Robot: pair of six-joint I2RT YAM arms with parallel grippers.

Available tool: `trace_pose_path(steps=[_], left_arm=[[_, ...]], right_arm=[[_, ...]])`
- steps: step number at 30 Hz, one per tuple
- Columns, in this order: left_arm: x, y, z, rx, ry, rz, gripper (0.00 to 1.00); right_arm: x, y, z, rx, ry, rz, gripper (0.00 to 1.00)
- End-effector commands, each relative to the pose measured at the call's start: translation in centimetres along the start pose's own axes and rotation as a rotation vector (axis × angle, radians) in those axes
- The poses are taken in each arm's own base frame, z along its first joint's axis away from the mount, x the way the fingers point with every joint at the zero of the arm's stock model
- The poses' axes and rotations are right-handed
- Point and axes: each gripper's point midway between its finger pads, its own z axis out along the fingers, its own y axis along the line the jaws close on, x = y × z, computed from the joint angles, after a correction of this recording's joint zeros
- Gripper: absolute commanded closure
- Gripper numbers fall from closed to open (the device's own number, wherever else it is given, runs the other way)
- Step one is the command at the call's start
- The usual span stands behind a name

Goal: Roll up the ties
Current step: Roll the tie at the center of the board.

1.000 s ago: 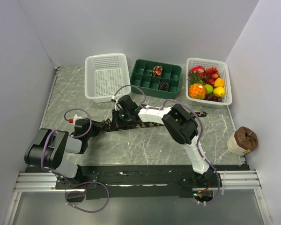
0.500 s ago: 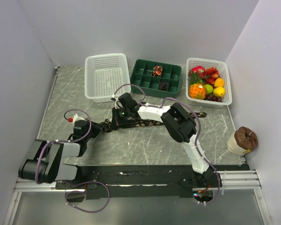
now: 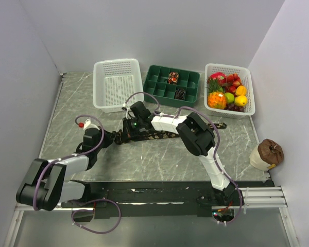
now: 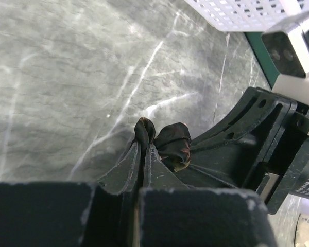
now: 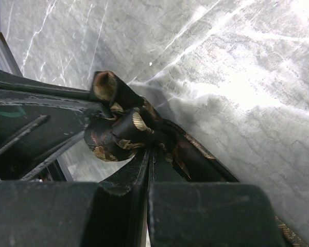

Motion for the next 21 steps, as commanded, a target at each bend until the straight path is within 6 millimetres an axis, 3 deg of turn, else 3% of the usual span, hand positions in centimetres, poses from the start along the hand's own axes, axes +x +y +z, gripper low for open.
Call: trace_pose_path(steps=[1,8,16,21], left_arm=[[0.3,-3.5,0.6,0.129,0.025,0.05,0.99],[1.4,-6.8,0.7,0.227,0.047,0.09,0.99],[2.4,-8.7,0.8,0.291,0.067,0.116,0.99],[4.7,-9.4,1.5,0.296,0.11,0.156,0.99]], right_arm=[[0.2,-0.9,0.4,0.022,-0.006,-0.001,1.0],[-0.1,-0.6,-0.5,0.021,-0.015,-0.007,1.0],[0.2,-0.7,-1.4,0.005,-0.013,0.009,1.0],[-0.2,-1.1,-2.3,0.01,-0.017,0.027,1.0]])
